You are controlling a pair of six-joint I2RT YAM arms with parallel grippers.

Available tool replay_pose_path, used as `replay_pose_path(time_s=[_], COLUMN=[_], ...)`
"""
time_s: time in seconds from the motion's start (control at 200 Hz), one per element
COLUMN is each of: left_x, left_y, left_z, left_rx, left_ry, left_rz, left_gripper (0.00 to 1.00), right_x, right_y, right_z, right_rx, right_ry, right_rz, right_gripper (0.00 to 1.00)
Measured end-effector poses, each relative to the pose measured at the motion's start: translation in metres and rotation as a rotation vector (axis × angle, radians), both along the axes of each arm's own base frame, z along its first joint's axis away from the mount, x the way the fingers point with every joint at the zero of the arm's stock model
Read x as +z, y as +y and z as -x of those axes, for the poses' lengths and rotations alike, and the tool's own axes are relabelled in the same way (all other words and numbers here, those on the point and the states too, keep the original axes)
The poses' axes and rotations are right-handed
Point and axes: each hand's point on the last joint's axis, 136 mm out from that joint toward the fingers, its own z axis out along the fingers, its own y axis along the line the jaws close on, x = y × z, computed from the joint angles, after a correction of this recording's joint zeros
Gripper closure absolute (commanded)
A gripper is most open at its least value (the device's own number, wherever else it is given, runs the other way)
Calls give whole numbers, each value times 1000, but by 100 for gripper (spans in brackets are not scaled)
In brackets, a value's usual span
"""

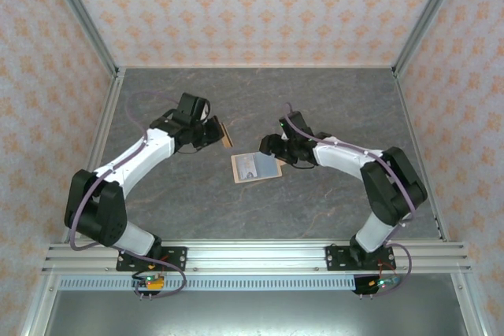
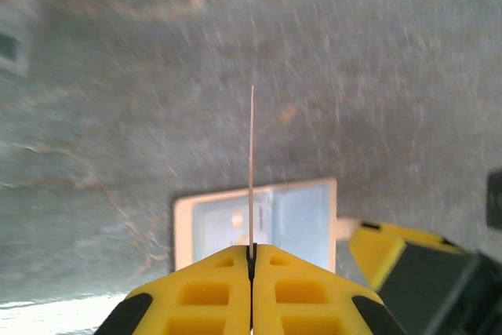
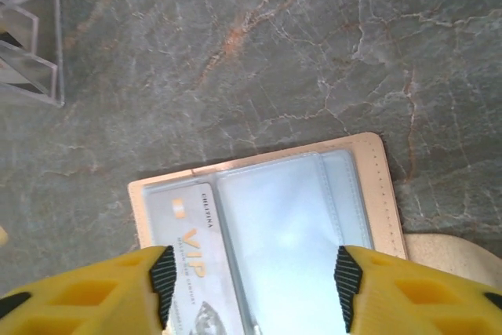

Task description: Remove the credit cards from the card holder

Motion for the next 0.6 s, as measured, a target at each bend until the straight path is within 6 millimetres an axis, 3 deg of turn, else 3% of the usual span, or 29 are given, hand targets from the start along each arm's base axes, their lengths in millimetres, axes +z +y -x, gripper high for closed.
replay_pose_path(time_s=[0.19, 0.335, 0.445, 0.601], left_x=[18, 15, 9, 9], left_y=[42, 68, 78, 81], left_z=[-18, -34, -45, -55], left_rx=[224, 418, 534, 665], left_ry=[-39, -32, -14, -7], left_rz=[-146, -184, -182, -133], left_gripper=[100, 100, 100, 100], right_x=[6, 11, 18, 28], right_y=[-8, -16, -22, -28], right_z=[-1, 2, 3, 4], right_rx=[-3, -10, -15, -25], right_ry=[-39, -71, -100, -136], right_rz=[28, 53, 64, 73], right_gripper=[14, 8, 0, 1])
